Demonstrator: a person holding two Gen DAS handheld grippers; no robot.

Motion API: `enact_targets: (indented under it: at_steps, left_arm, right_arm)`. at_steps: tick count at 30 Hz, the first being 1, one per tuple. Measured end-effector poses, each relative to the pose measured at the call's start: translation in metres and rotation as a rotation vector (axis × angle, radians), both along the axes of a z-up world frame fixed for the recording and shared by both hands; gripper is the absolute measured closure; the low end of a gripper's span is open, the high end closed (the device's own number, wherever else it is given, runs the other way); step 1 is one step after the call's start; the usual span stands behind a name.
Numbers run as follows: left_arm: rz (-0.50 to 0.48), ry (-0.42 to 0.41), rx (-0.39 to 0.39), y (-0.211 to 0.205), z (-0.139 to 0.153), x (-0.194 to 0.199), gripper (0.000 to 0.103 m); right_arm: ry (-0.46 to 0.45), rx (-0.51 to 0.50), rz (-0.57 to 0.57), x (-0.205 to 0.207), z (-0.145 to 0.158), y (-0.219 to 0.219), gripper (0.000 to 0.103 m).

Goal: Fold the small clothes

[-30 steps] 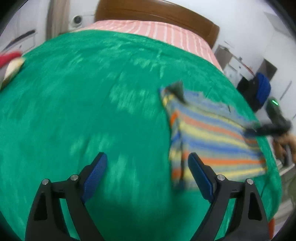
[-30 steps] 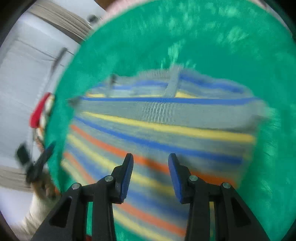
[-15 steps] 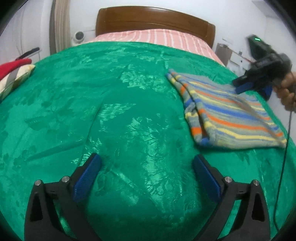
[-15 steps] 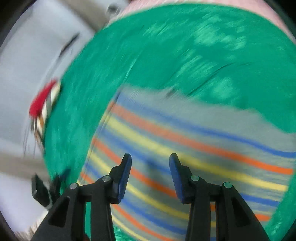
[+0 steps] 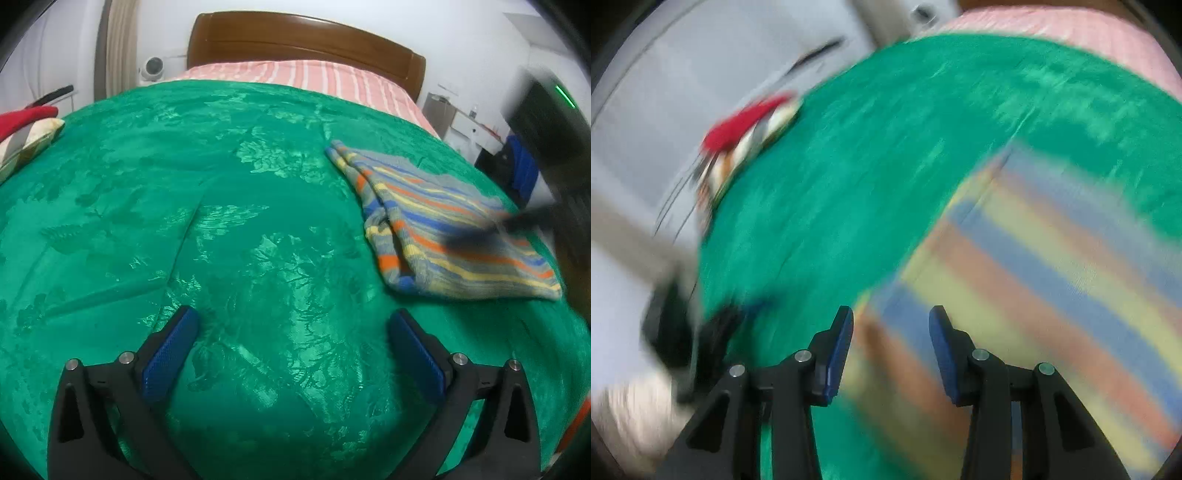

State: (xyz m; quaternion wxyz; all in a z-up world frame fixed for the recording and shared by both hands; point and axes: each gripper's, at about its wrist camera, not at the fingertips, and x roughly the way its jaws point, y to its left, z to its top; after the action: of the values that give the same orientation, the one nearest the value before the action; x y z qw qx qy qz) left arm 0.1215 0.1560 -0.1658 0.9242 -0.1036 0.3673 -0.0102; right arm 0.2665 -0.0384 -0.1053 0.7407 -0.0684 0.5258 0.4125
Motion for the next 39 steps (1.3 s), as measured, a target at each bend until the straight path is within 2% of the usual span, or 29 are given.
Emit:
enact_targets:
  at_steps: [2, 3, 5, 7, 9, 10, 12, 14, 16, 18, 20, 22, 24, 25, 27, 29, 32, 34, 35, 37, 39]
  left_arm:
    - [0.002, -0.002, 0.004, -0.001, -0.001, -0.001, 0.001]
    - [0.002, -0.004, 0.007, -0.002, -0.001, -0.002, 0.001]
    - [0.003, -0.007, 0.015, -0.003, -0.002, -0.004, 0.001]
    - [0.004, -0.008, 0.023, -0.005, -0.003, -0.005, 0.001]
    - [0.006, -0.007, 0.030, -0.006, -0.003, -0.005, 0.001]
    - [0.006, -0.006, 0.036, -0.007, -0.003, -0.005, 0.001]
    - [0.008, -0.004, 0.043, -0.009, -0.003, -0.005, 0.001]
    - [0.010, -0.002, 0.052, -0.010, -0.002, -0.006, 0.001]
    - [0.014, 0.000, 0.063, -0.012, -0.002, -0.008, 0.001]
    - [0.017, 0.001, 0.075, -0.014, -0.003, -0.010, 0.001]
    - [0.025, 0.012, 0.087, -0.016, -0.001, -0.010, 0.001]
    - [0.053, 0.046, 0.122, -0.021, 0.003, -0.012, 0.001]
    - [0.062, 0.067, 0.145, -0.034, 0.016, -0.020, 0.002]
    - [0.038, 0.054, 0.145, -0.044, 0.024, -0.026, 0.002]
    - [-0.071, 0.009, 0.170, -0.083, 0.047, -0.034, 0.002]
    - [-0.220, -0.021, 0.226, -0.138, 0.067, -0.037, 0.002]
    - [-0.476, -0.055, 0.305, -0.233, 0.082, -0.037, 0.002]
    - [-0.646, -0.054, 0.336, -0.300, 0.078, -0.031, 0.002]
    - [-0.691, -0.053, 0.339, -0.321, 0.075, -0.028, 0.004]
    - [-0.733, -0.039, 0.363, -0.365, 0.062, -0.013, 0.012]
    - [-0.740, 0.040, 0.375, -0.399, 0.041, 0.010, 0.022]
  right_arm:
    - [0.089, -0.014, 0.055, -0.040, -0.017, -0.008, 0.060]
    - [0.093, -0.011, 0.082, -0.056, -0.019, -0.014, 0.060]
    - [0.019, -0.017, 0.090, -0.088, -0.007, -0.037, 0.060]
    - [-0.063, 0.003, 0.005, -0.095, 0.009, -0.075, 0.060]
    - [-0.146, 0.007, -0.169, -0.087, 0.021, -0.132, 0.060]
    - [-0.162, 0.000, -0.221, -0.083, 0.023, -0.148, 0.060]
    - [-0.152, -0.041, -0.344, -0.071, 0.016, -0.193, 0.060]
    - [-0.096, -0.122, -0.416, -0.067, -0.005, -0.226, 0.060]
    - [-0.064, -0.170, -0.470, -0.085, -0.022, -0.253, 0.063]
    - [-0.054, -0.105, -0.524, -0.114, -0.025, -0.276, 0.063]
    - [-0.096, -0.060, -0.583, -0.148, -0.019, -0.290, 0.062]
    - [-0.149, -0.020, -0.632, -0.177, -0.014, -0.306, 0.054]
    - [-0.198, 0.030, -0.698, -0.205, -0.012, -0.319, 0.051]
    - [-0.212, 0.058, -0.729, -0.216, -0.014, -0.325, 0.050]
    - [-0.231, 0.127, -0.791, -0.236, -0.013, -0.345, 0.050]
    - [-0.251, 0.202, -0.858, -0.241, -0.011, -0.361, 0.050]
    - [-0.248, 0.276, -0.938, -0.239, -0.013, -0.393, 0.049]
    - [-0.243, 0.314, -0.970, -0.236, -0.015, -0.403, 0.049]
    - [-0.250, 0.326, -0.981, -0.237, -0.012, -0.405, 0.049]
    - [-0.259, 0.342, -0.987, -0.239, -0.011, -0.415, 0.049]
    - [-0.266, 0.349, -0.995, -0.246, -0.011, -0.421, 0.048]
